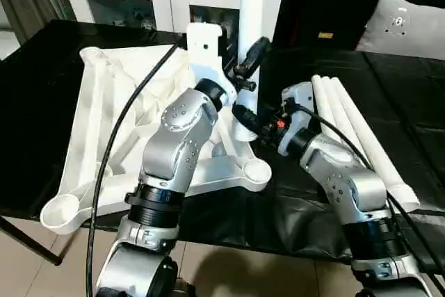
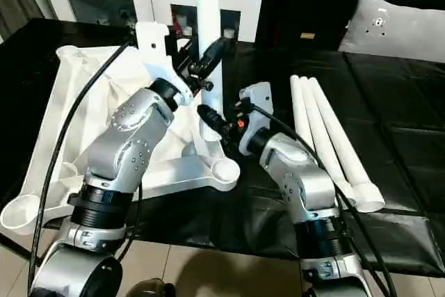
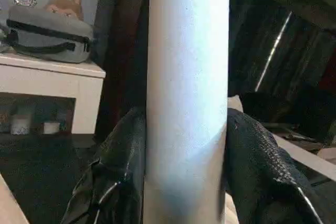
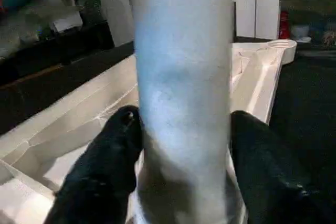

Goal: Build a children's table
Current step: Pick table leg

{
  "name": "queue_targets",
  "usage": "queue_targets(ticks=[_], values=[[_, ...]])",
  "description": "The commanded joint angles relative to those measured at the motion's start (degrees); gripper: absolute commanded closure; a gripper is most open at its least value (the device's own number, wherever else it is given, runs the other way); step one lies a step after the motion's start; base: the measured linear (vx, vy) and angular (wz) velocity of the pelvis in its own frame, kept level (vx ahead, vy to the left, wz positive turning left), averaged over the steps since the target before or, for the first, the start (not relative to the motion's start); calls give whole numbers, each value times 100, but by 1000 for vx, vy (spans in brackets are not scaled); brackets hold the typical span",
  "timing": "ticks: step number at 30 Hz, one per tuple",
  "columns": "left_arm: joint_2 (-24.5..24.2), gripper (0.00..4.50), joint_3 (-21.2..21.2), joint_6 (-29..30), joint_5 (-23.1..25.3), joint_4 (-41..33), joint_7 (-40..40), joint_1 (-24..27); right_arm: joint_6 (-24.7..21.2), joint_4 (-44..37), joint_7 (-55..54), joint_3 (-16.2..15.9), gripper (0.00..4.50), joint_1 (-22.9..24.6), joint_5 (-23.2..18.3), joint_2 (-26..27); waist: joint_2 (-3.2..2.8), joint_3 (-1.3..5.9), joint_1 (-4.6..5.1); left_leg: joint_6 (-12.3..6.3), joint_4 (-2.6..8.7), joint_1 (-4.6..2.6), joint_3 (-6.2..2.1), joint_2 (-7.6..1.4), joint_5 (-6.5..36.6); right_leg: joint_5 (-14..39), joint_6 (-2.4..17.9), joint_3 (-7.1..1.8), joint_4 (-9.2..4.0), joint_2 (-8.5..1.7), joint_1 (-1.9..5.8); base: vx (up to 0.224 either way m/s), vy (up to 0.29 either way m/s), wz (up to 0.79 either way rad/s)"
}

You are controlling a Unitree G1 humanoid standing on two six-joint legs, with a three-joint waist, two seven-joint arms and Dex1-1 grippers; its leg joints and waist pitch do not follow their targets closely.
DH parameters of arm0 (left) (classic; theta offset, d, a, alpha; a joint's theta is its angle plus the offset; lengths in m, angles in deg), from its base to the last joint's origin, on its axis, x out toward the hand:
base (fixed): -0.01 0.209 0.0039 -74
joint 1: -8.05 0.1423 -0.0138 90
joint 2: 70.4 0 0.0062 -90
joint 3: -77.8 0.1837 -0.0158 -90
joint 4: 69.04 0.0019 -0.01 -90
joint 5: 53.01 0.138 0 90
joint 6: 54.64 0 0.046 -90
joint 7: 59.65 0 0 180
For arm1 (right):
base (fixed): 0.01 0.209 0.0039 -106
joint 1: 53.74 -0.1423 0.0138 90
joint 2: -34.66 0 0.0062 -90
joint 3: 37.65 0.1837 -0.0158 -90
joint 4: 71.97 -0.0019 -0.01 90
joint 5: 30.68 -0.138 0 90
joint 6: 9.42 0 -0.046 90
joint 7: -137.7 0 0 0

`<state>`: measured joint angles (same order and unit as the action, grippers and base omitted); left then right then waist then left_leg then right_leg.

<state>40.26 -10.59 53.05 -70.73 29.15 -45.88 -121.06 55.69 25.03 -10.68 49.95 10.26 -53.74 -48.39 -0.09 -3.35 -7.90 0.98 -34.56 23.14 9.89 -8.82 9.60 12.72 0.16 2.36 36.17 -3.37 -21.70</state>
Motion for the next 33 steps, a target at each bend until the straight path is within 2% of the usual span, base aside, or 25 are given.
queue_targets(ticks=[1, 2, 3, 4, 5, 6, 7, 8, 9, 10, 12, 14, 18, 22, 24, 27, 30, 33], values=[[-47, 268, -295, 187, -273, 174, 91, -139, -186, -170, 167, 271, 155, -21, -315, -79, 2, 419, 43, 1, 396, -188, -167, -432, 894, 23, 1137, -261, -406, -538, 221, 0, 0, 0], [-54, 268, -310, 197, -288, 181, 100, -146, -206, -182, 189, 283, 147, -15, -341, -86, 2, 421, 45, -16, 396, -185, -172, -434, 881, -13, 1153, -258, -402, -538, 230, 0, 0, 0], [-129, 268, -473, 291, -461, 274, 205, -227, -416, -316, 512, 378, 143, 58, -625, -237, 32, 425, 29, -50, 390, -184, -169, -431, 812, -65, 1161, -254, -388, -540, 237, 0, 0, 0], [-171, 268, -603, 408, -637, 338, 290, -286, -605, -389, 674, 499, 137, 95, -865, -330, 31, 428, 24, -93, 381, -184, -161, -418, 781, -101, 1172, -254, -394, -536, 246, 0, 0, 0], [-178, 268, -628, 431, -672, 350, 306, -297, -642, -402, 702, 524, 124, 101, -911, -347, 23, 431, 7, -145, 370, -184, -163, -423, 727, -168, 1178, -257, -388, -546, 246, 0, 0, 0], [-249, 268, -776, 616, -943, 382, 495, -350, -809, -379, 703, 829, 112, 77, -1205, -416, 18, 430, 7, -167, 372, -179, -165, -425, 718, -142, 1206, -249, -389, -548, 240, 0, 0, 0], [-284, 268, -827, 703, -1066, 377, 600, -363, -853, -332, 639, 999, 103, 43, -1319, -427, 18, 431, -2, -169, 373, -187, -168, -432, 698, -82, 1266, -246, -383, -561, 230, 0, 0, 0], [-284, 268, -827, 703, -1066, 377, 600, -363, -853, -332, 639, 999, 103, 43, -1319, -427, 17, 432, -4, -140, 369, -183, -162, -432, 686, -51, 1295, -240, -382, -551, 221, 0, 0, 0], [-334, 268, -870, 791, -1204, 359, 748, -373, -926, -300, 623, 1196, 87, 6, -1514, -445, -3, 431, -4, -129, 369, -184, -161, -430, 693, -52, 1297, -240, -382, -542, 218, 0, 0, 0], [-376, 268, -925, 918, -1373, 344, 901, -387, -1024, -301, 674, 1359, 74, -4, -1716, -496, 5, 427, 4, -141, 369, -190, -153, -425, 701, -51, 1309, -244, -392, -542, 219, 0, 0, 0], [-404, 268, -959, 1033, -1508, 330, 1021, -394, -1120, -323, 747, 1447, 62, 4, -1860, -544, 6, 430, -25, -140, 366, -193, -146, -422, 706, 2, 1346, -240, -391, -548, 223, 0, 0, 0], [-555, 268, -908, 1301, -1708, 277, 1436, -389, -1530, -385, 1042, 1565, 45, 77, -2193, -783, 12, 427, -24, -160, 369, -186, -149, -422, 674, 26, 1328, -235, -390, -546, 235, 0, 0, 0], [-688, 268, -833, 1582, -1893, 163, 1770, -353, -1694, -507, 1280, 1580, 17, 184, -2326, -985, 18, 425, -27, -135, 369, -181, -145, -424, 664, 111, 1300, -236, -400, -558, 240, 0, 0, 0], [-784, 268, -831, 1934, -2325, -120, 2160, -315, -1850, -616, 1458, 1561, 9, 250, -2413, -1174, 10, 423, -29, -108, 367, -179, -146, -425, 660, 108, 1367, -231, -388, -562, 237, 0, 0, 0], [-825, 268, -834, 2096, -2547, -246, 2340, -308, -1921, -643, 1557, 1547, 9, 261, -2492, -1234, 13, 414, -26, -68, 374, -185, -139, -424, 747, 288, 1381, -232, -411, -554, 231, 0, 0, 0], [-939, 268, -762, 2254, -2765, -480, 2748, -262, -2031, -725, 1663, 1491, 9, 284, -2559, -1335, 21, 411, -24, -69, 380, -181, -140, -425, 718, 347, 1345, -234, -417, -549, 228, 0, 0, 0], [-992, 268, -716, 2295, -2756, -563, 2855, -247, -2100, -794, 1790, 1444, 9, 341, -2590, -1401, 21, 412, -28, -76, 376, -179, -137, -424, 706, 299, 1324, -237, -416, -547, 233, 0, 0, 0], [-1086, 268, -545, 2179, -2478, -577, 2790, -256, -2131, -1018, 1915, 1344, 9, 450, -2581, -1501, 22, 400, -32, -74, 385, -182, -142, -430, 770, 474, 1225, -244, -442, -543, 228, 0, 0, 0]])
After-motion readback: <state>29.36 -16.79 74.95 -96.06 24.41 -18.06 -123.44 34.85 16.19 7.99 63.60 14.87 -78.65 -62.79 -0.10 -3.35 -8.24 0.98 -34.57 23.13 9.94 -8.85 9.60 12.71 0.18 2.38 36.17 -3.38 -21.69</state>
